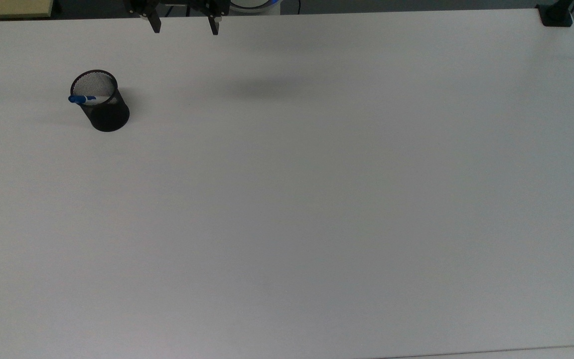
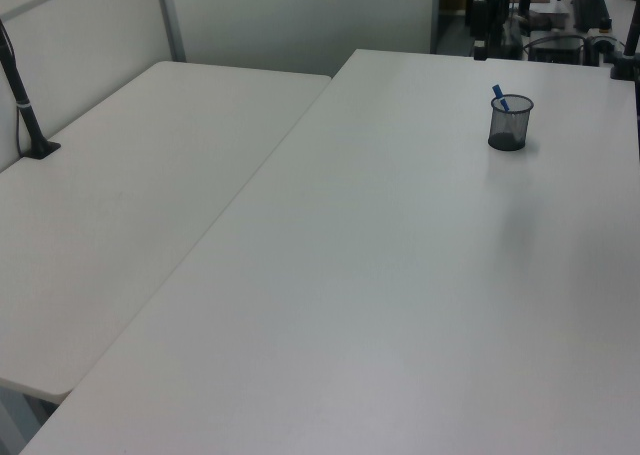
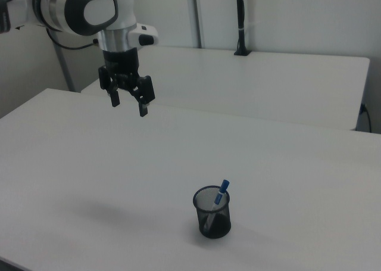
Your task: Remove the marker
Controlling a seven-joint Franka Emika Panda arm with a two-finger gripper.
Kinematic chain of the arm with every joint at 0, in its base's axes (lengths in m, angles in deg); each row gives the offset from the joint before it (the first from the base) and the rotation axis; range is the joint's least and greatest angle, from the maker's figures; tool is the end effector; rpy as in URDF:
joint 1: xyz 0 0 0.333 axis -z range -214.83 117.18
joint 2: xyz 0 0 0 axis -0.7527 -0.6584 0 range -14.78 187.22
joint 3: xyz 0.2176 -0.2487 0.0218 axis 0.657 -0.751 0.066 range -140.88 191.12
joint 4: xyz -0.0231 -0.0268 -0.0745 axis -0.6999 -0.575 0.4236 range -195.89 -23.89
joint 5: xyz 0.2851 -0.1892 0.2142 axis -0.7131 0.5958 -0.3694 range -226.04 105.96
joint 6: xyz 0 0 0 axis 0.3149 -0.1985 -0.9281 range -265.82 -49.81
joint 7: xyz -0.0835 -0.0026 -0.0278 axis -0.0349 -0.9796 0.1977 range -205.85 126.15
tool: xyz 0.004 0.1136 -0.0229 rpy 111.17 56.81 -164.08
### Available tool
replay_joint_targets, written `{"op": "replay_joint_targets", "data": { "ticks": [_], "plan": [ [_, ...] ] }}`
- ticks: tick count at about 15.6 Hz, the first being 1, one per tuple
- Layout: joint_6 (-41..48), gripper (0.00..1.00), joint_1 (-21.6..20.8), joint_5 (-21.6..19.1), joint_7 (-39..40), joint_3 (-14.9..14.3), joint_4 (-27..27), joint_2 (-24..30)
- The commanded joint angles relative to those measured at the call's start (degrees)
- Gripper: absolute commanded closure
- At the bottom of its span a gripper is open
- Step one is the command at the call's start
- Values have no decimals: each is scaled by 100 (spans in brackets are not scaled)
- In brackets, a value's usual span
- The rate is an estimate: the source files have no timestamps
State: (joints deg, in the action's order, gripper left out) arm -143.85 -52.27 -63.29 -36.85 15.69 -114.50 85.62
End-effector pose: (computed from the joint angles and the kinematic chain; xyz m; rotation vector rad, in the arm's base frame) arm 0.5682 -0.0527 0.5906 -3.0823 0.0866 0.0514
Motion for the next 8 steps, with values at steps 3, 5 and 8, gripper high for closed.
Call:
{"op": "replay_joint_targets", "data": {
  "ticks": [3,5,8],
  "plan": [
    [216,0,-33,175,-98,29,4,103],
    [207,0,-24,175,-98,47,4,103],
    [216,0,-33,193,-98,55,-5,103]
  ]
}}
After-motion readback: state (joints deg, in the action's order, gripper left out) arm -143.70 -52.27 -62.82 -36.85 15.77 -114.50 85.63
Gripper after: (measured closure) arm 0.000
